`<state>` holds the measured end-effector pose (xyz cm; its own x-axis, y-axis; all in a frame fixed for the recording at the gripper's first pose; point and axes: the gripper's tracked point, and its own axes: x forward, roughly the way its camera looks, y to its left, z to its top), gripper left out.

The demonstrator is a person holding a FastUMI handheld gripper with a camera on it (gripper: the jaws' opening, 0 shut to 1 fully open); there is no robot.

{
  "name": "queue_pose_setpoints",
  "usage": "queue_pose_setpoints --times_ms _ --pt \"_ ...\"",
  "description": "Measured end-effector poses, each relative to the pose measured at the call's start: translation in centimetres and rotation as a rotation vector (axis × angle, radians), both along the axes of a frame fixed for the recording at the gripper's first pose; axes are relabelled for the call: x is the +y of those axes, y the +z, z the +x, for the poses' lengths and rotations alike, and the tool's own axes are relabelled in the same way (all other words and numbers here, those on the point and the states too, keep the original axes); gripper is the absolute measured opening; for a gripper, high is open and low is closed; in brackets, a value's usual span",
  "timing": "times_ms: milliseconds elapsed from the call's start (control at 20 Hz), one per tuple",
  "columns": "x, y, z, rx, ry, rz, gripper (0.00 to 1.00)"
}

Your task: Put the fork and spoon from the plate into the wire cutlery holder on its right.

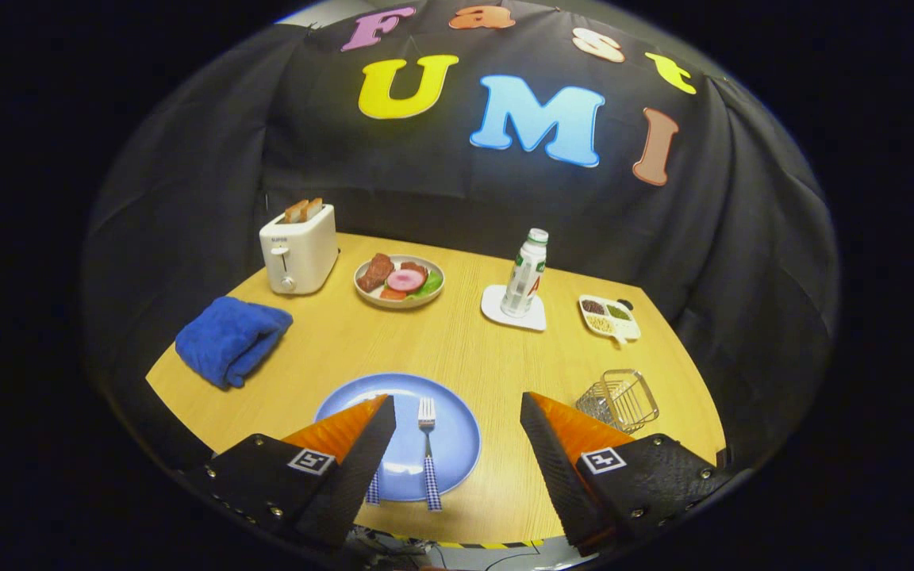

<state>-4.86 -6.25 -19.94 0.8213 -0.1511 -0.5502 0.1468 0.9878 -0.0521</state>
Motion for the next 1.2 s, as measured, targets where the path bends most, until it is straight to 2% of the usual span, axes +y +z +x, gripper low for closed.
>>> queue_pose_setpoints --times_ms 400,650,950,1100,1200 --pt "1.0 -8.0 -1.2 0.264 0.058 0.029 0.97" --pt "1.3 -10.5 -1.2 0.358 0.082 0.011 0.95" --pt "1.7 -12.7 -0.4 0.446 0.118 -0.026 0.80" --pt "1.7 -13.2 -0.7 0.527 0.115 -0.036 0.44" --pt "1.8 -13.6 -0.4 0.562 0.107 -0.036 0.44"
